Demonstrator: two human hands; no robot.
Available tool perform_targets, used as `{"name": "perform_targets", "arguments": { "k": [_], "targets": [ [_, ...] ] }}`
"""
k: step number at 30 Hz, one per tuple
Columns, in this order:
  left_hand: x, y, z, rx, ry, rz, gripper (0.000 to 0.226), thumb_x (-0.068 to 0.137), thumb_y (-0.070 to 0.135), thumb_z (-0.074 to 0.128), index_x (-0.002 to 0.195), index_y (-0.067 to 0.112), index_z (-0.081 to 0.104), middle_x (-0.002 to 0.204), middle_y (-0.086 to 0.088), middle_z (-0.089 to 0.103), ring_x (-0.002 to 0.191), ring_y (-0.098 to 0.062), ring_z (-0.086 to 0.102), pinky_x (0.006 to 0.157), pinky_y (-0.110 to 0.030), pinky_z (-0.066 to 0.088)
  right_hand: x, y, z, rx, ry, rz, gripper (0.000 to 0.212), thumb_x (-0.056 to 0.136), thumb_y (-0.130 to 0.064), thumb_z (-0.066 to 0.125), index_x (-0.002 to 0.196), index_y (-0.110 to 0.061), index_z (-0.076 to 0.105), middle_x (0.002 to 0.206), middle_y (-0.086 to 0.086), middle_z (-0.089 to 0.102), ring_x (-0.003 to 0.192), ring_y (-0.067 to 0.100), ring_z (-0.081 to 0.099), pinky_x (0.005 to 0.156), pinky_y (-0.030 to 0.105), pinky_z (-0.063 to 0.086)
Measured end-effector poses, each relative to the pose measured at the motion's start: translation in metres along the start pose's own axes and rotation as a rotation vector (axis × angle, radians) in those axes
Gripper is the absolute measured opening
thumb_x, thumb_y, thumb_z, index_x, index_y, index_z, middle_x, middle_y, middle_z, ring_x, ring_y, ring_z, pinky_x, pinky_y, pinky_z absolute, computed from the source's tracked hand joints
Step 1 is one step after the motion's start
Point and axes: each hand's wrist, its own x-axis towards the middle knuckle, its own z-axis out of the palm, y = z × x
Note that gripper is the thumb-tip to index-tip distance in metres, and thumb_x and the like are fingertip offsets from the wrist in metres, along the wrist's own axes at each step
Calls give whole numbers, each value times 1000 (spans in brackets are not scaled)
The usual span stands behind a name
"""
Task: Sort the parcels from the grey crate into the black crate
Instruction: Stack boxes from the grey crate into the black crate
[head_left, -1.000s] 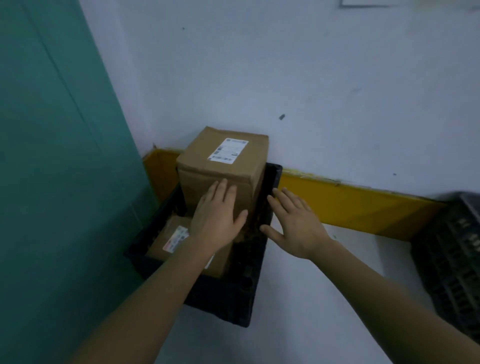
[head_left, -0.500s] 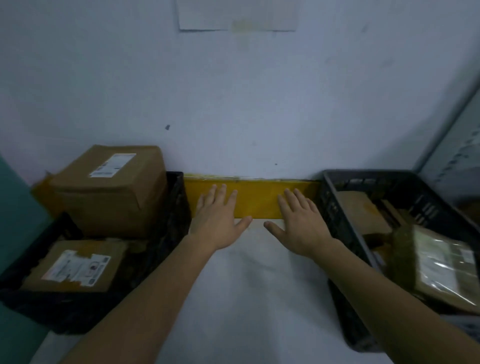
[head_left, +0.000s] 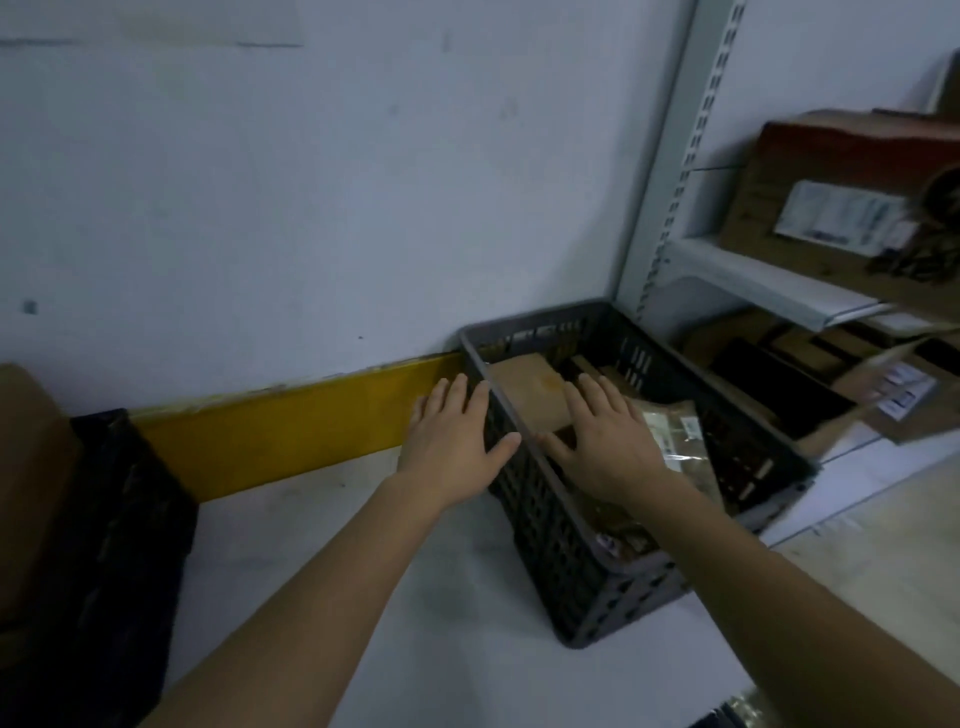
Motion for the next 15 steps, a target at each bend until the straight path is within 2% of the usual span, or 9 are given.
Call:
{"name": "perform_targets", "arguments": {
  "k": [3,7,10,13,15],
  "targets": [
    [18,26,13,-46,-3,82,92,101,78,31,170,22,8,178,-9,10,164,-31,6,132,-54,11,-10,45,5,4,7,109,94,101,-82,28,172,-21,14,181,5,8,167,29,2,134,54,12],
    [32,62,30,-98,-64,149,94,101,76,34,170,18,6,178,-12,11,163,-32,9,132,-52,12,-25,99,15,-14,-24,230,100,97,-87,23,172,-24,11,181,6,8,167,30,4,133,58,14],
    [42,84,42,-148,-95,183,93,101,76,36,169,18,10,176,-14,14,163,-33,12,131,-52,15,-27,128,20,37,-38,287,105,92,-91,30,171,-26,12,180,6,12,166,31,10,132,60,18],
    [52,102,59,-188,-147,180,95,98,78,40,168,20,14,174,-12,21,160,-35,21,128,-54,24,-28,147,27,76,-98,291,112,90,-93,34,172,-25,0,181,5,6,166,32,11,130,58,18],
    [57,114,70,-224,-195,153,96,96,77,44,168,23,11,172,-10,24,156,-34,27,124,-53,33,-25,157,36,111,-148,291,117,88,-96,35,171,-26,-8,180,7,12,162,33,23,129,58,27]
  ]
}}
